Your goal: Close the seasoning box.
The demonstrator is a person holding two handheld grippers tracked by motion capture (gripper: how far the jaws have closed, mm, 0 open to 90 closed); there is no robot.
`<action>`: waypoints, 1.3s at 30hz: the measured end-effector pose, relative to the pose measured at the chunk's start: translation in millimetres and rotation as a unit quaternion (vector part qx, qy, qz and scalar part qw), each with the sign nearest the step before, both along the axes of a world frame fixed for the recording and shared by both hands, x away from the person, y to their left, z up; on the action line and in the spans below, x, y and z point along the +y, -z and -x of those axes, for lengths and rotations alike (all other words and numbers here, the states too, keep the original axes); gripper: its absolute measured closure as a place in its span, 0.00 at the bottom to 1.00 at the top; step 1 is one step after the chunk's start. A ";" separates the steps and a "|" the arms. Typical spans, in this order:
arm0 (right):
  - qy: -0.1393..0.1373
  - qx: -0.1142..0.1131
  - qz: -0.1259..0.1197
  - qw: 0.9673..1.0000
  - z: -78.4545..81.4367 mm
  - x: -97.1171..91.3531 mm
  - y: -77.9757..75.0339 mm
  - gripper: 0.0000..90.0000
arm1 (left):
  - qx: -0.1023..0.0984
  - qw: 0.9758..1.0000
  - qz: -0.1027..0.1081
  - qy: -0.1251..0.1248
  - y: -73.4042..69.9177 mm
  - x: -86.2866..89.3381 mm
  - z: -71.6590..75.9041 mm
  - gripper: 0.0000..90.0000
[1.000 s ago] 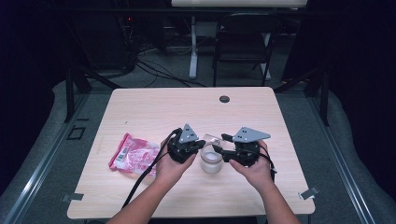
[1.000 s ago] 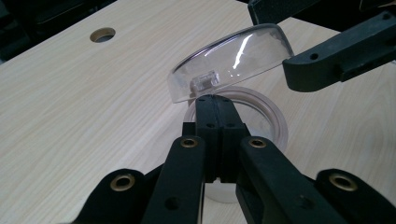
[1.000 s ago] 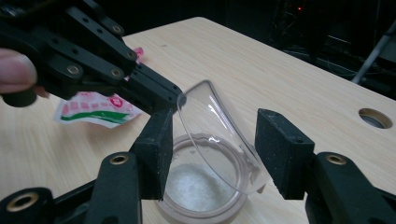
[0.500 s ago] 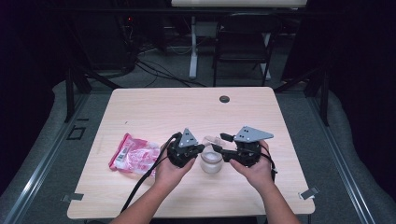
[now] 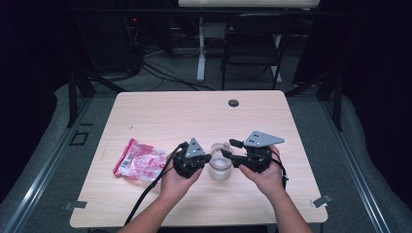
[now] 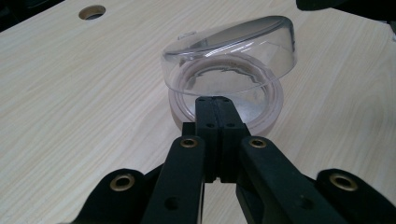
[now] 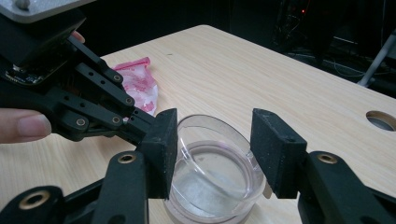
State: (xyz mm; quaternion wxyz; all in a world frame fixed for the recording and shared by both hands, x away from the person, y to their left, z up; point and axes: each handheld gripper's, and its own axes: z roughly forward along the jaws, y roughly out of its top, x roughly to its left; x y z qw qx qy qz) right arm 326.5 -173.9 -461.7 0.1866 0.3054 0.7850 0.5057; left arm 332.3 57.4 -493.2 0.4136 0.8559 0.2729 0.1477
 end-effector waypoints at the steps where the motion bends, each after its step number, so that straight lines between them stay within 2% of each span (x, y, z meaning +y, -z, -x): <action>1: 0.000 0.001 0.001 1.000 -0.2 -0.1 0.1 0.58 | 0.001 1.000 0.000 0.000 0.3 0.1 0.2 1.00; 13: 0.007 0.017 0.002 1.000 -3.1 -2.2 2.0 0.59 | 0.007 1.000 -0.009 -0.002 7.9 2.8 4.0 1.00; 19: 0.011 0.028 0.004 1.000 -4.7 -4.2 2.5 0.60 | 0.004 1.000 -0.011 -0.009 10.9 7.9 5.9 1.00; 22: 0.012 0.030 0.003 0.999 -5.6 -5.5 2.7 0.60 | 0.006 1.000 -0.012 -0.012 9.3 13.4 6.0 1.00; 30: 0.022 0.039 0.007 0.999 -7.5 -8.6 3.3 0.60 | -0.007 1.000 -0.010 -0.024 1.5 26.8 7.9 0.97; 34: 0.025 0.043 0.010 0.999 -9.1 -11.3 3.9 0.60 | -0.015 0.999 -0.003 -0.038 -5.1 38.9 8.4 0.92; 39: 0.030 0.046 0.011 0.998 -10.3 -13.7 4.6 0.60 | -0.023 0.998 -0.005 -0.060 -8.5 57.9 8.7 0.85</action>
